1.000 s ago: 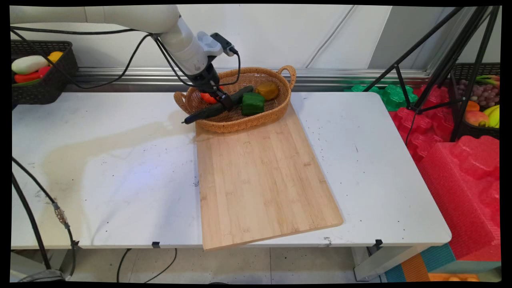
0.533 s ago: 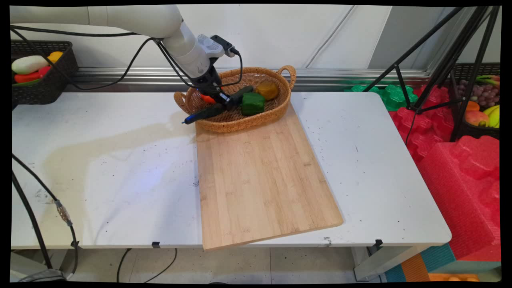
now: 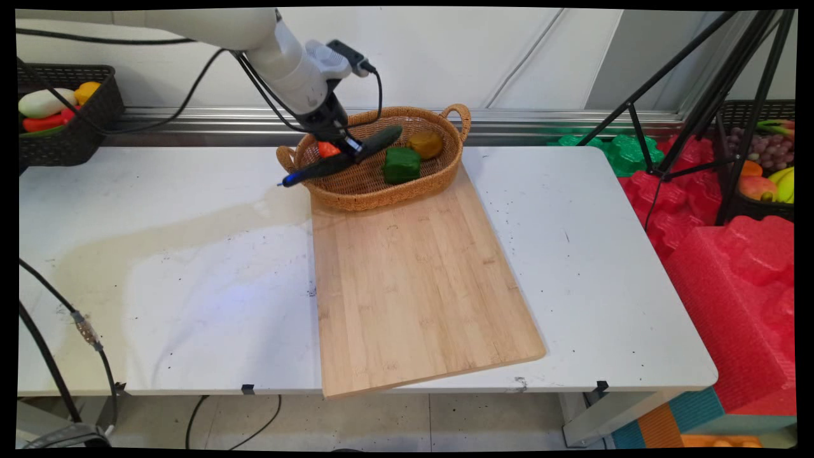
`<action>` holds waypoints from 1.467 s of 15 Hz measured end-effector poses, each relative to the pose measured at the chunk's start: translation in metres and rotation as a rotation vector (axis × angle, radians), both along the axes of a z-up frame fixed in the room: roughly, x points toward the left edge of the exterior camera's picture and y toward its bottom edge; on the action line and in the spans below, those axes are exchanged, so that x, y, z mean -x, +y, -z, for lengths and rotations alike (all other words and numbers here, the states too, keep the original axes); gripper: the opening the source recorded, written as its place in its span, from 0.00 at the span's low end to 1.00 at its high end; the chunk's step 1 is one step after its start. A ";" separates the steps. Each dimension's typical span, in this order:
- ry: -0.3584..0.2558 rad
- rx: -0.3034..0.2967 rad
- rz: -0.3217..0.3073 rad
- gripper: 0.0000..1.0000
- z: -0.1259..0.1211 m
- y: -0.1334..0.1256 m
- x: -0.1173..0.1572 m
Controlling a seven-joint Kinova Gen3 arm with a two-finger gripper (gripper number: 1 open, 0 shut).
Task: Place the picked object on the cutting board
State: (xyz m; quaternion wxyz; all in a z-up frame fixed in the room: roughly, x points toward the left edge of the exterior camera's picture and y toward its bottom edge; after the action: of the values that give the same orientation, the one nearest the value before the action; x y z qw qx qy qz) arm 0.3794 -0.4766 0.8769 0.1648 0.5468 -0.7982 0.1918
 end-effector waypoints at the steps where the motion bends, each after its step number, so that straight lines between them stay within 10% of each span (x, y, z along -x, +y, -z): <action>1: -0.008 0.019 0.007 0.00 -0.009 0.003 0.002; 11: -0.047 0.159 0.196 0.00 -0.097 0.086 0.054; 22: -0.060 0.129 0.333 0.00 -0.074 0.137 0.099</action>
State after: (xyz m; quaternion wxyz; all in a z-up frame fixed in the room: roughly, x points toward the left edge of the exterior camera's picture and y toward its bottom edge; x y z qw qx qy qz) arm 0.2803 -0.3398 0.9512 0.2050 0.3894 -0.8683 0.2289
